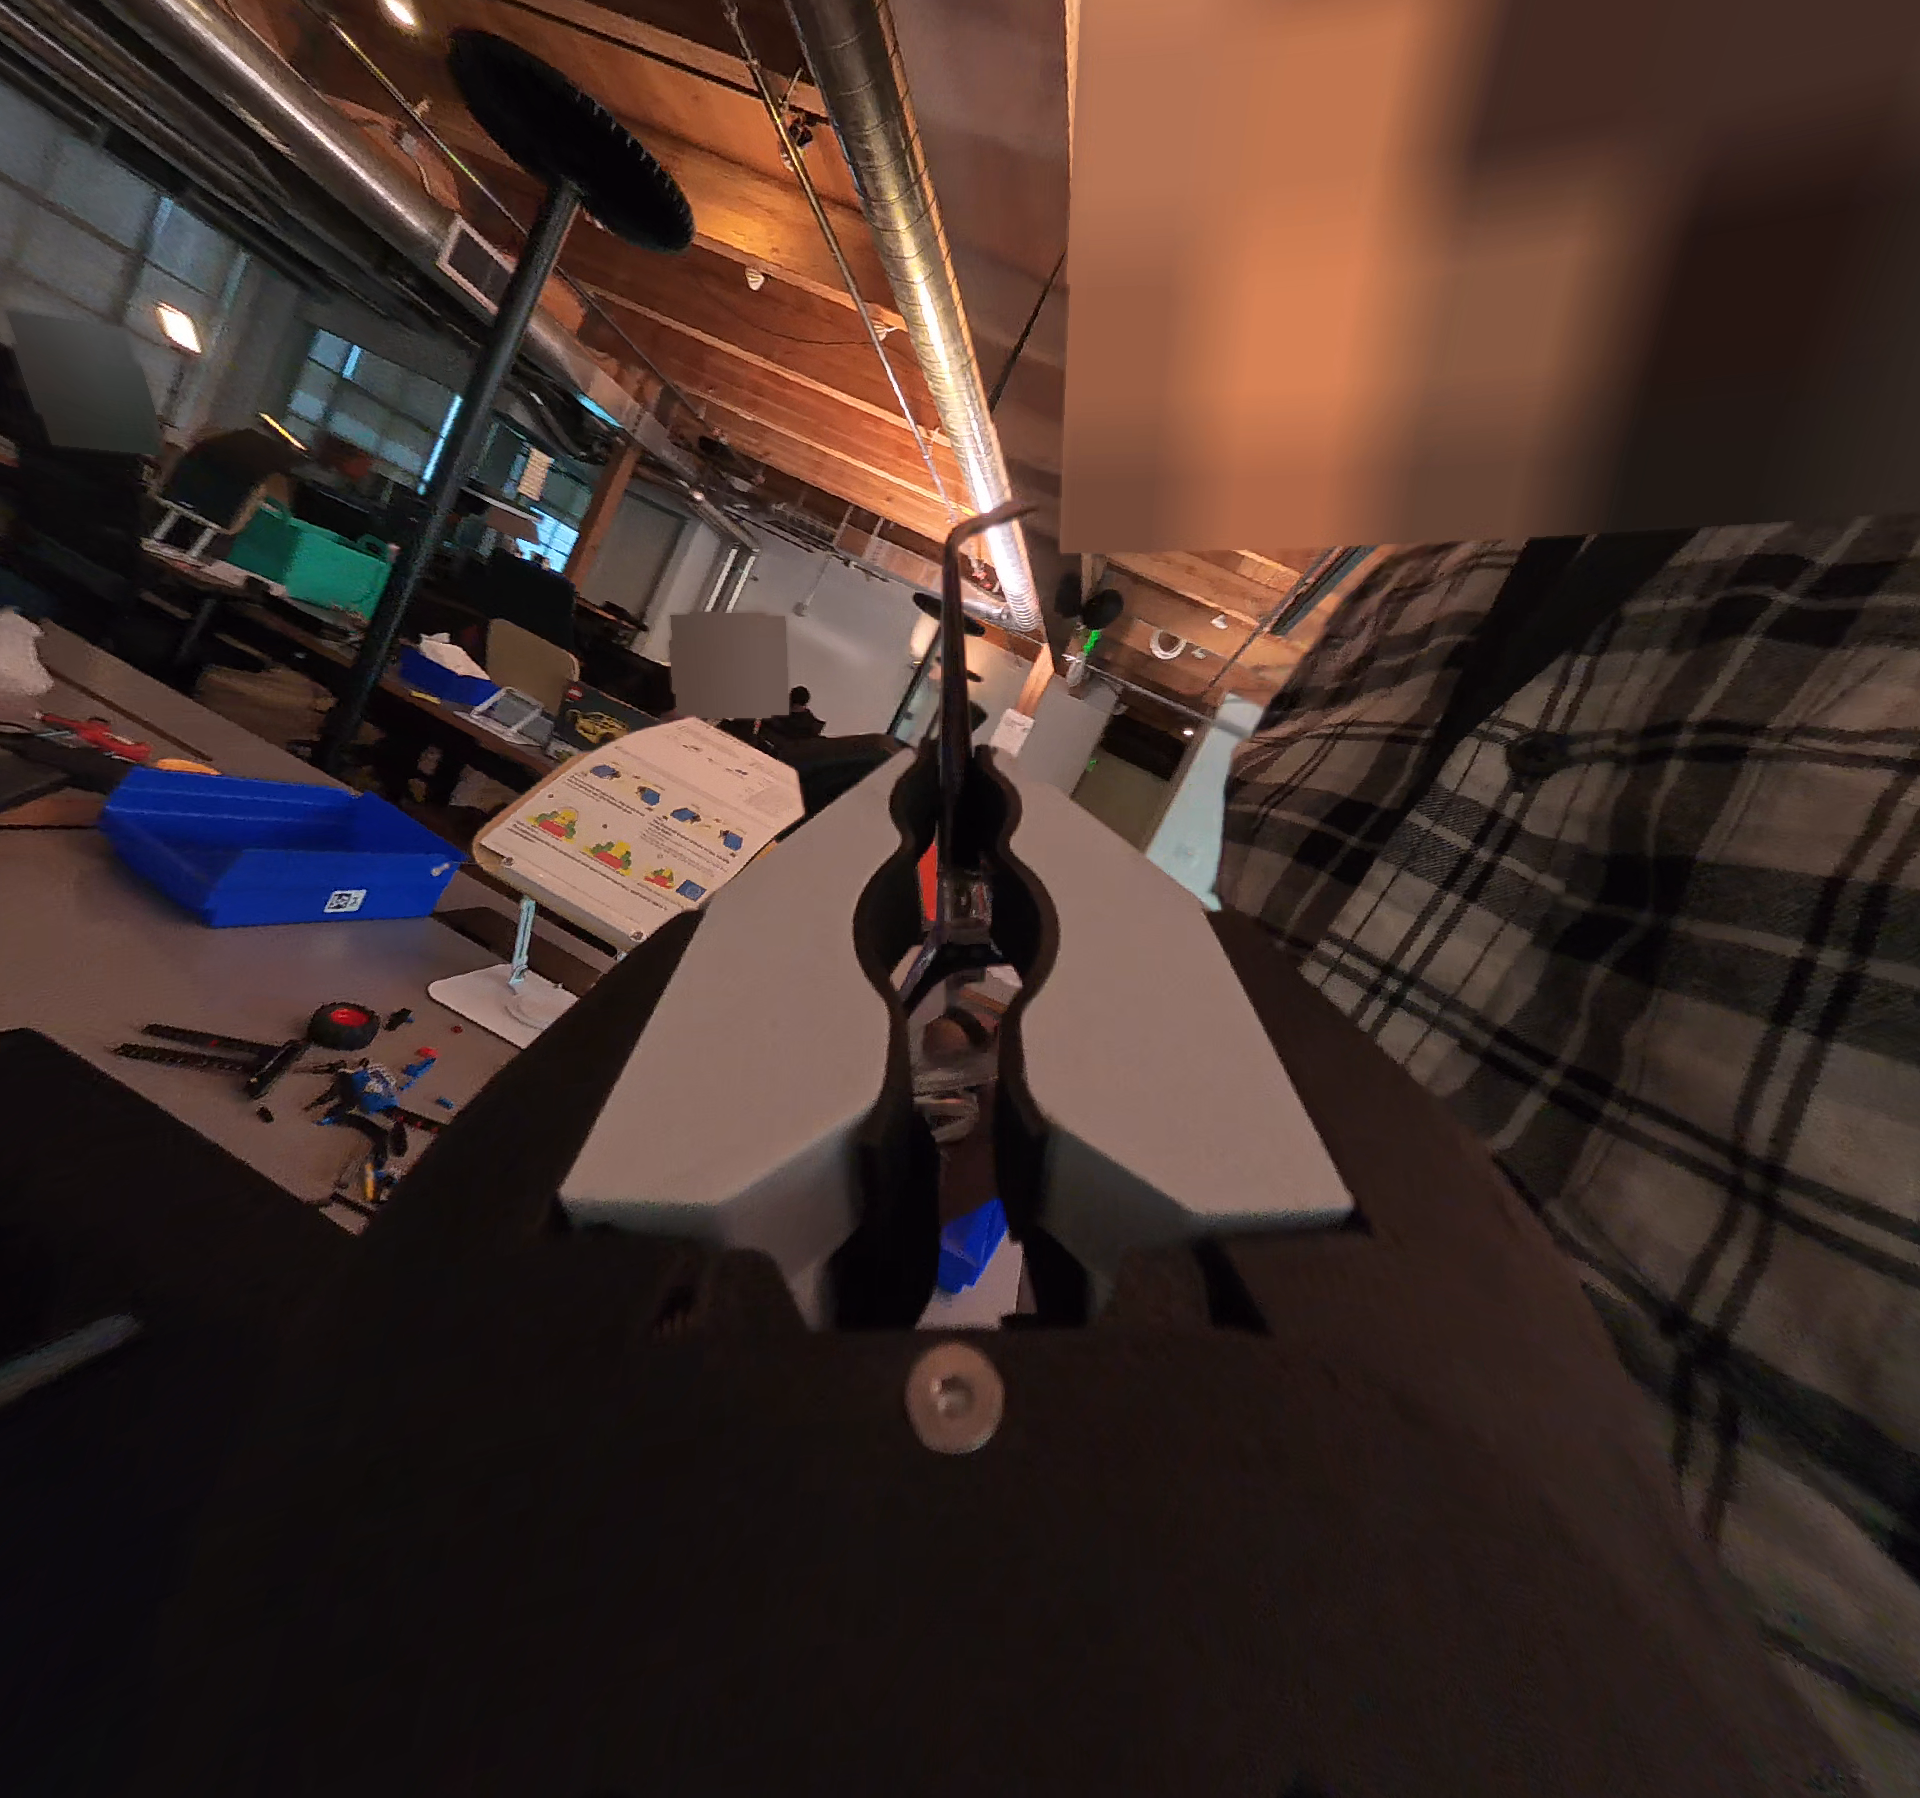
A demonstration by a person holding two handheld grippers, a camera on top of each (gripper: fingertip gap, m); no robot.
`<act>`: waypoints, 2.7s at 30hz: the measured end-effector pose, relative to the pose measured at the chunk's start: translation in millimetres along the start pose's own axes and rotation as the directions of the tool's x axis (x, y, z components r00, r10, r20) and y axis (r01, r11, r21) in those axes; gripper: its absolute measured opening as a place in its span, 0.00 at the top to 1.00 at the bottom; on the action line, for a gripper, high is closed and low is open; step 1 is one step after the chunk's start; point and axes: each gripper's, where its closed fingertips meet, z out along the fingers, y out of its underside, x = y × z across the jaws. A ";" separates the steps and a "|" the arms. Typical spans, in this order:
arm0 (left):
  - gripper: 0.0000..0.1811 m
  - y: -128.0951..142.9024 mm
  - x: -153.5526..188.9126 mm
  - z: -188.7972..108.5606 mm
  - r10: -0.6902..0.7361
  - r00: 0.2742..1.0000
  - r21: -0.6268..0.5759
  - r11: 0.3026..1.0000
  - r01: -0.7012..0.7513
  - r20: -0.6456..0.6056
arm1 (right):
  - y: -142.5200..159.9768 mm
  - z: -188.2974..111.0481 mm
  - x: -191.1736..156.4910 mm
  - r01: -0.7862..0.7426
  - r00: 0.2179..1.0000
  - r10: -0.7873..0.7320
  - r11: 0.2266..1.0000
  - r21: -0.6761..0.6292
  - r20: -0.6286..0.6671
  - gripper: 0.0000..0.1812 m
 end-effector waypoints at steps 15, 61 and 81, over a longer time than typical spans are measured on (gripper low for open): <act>0.89 -36.6 -278.2 70.4 -0.320 0.932 -0.213 0.935 0.282 -0.170 | -132.7 -70.7 217.6 0.079 0.890 0.067 0.952 0.297 -0.451 1.00; 0.89 215.3 -1120.0 640.5 0.012 0.865 -0.690 0.610 0.391 0.501 | -367.9 -719.5 836.8 0.186 0.275 0.436 0.850 0.493 -0.857 0.55; 0.59 169.0 -874.6 661.5 0.396 0.907 -0.700 0.607 -0.376 -0.144 | 11.7 -315.7 435.0 0.316 -0.574 0.714 0.645 0.696 -0.401 0.84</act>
